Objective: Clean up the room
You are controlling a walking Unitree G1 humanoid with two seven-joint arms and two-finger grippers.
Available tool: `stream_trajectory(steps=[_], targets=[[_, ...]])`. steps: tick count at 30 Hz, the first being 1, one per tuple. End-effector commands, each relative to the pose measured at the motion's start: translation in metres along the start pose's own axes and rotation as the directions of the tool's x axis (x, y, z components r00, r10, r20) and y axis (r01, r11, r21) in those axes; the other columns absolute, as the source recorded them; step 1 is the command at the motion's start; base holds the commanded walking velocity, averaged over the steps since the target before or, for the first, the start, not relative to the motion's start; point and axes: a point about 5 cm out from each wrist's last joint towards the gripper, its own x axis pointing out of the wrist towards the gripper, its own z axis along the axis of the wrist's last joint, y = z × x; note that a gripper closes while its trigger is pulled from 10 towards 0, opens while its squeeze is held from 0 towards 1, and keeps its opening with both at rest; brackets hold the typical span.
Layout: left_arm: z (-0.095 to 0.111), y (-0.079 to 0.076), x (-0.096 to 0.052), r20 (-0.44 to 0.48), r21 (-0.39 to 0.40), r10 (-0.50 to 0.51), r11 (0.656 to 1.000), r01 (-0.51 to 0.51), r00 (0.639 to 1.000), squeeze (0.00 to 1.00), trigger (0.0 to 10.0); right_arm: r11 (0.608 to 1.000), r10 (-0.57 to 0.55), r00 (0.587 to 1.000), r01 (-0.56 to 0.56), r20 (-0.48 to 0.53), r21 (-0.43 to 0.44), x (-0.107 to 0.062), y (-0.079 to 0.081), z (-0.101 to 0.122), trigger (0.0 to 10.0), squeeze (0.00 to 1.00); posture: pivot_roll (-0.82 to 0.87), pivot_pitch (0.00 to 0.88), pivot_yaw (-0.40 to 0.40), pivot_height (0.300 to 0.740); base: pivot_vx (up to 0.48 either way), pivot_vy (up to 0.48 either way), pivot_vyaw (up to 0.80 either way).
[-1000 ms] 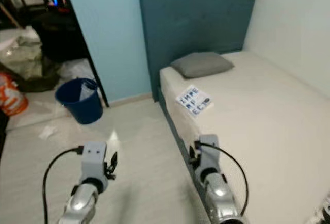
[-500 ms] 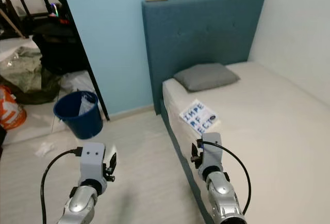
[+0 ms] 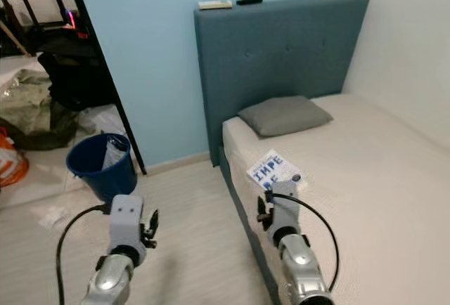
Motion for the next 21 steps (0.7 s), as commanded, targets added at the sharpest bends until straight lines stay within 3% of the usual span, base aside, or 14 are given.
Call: stream_trajectory(steps=[1, 21], targets=[[-0.0076, 0.0023, -0.0027, -0.028, 0.003, 0.025, 1.000, -0.025, 0.999, 0.00, 10.0, 1.000, 0.025, 0.999, -0.025, -0.033, 0.005, -0.0010, 0.0058, -0.0069, 10.0, 0.00, -0.02, 0.076, -0.054, 0.740, 0.311, 0.000, 0.00], [-0.0065, 0.0052, -0.0012, -0.023, 0.008, 0.035, 0.999, -0.035, 0.999, 0.00, 10.0, 0.999, 0.041, 0.999, -0.040, -0.031, 0.011, 0.0011, 0.0106, -0.0066, 10.0, 0.00, -0.01, 0.080, -0.041, 0.740, 0.307, 0.000, 0.00]])
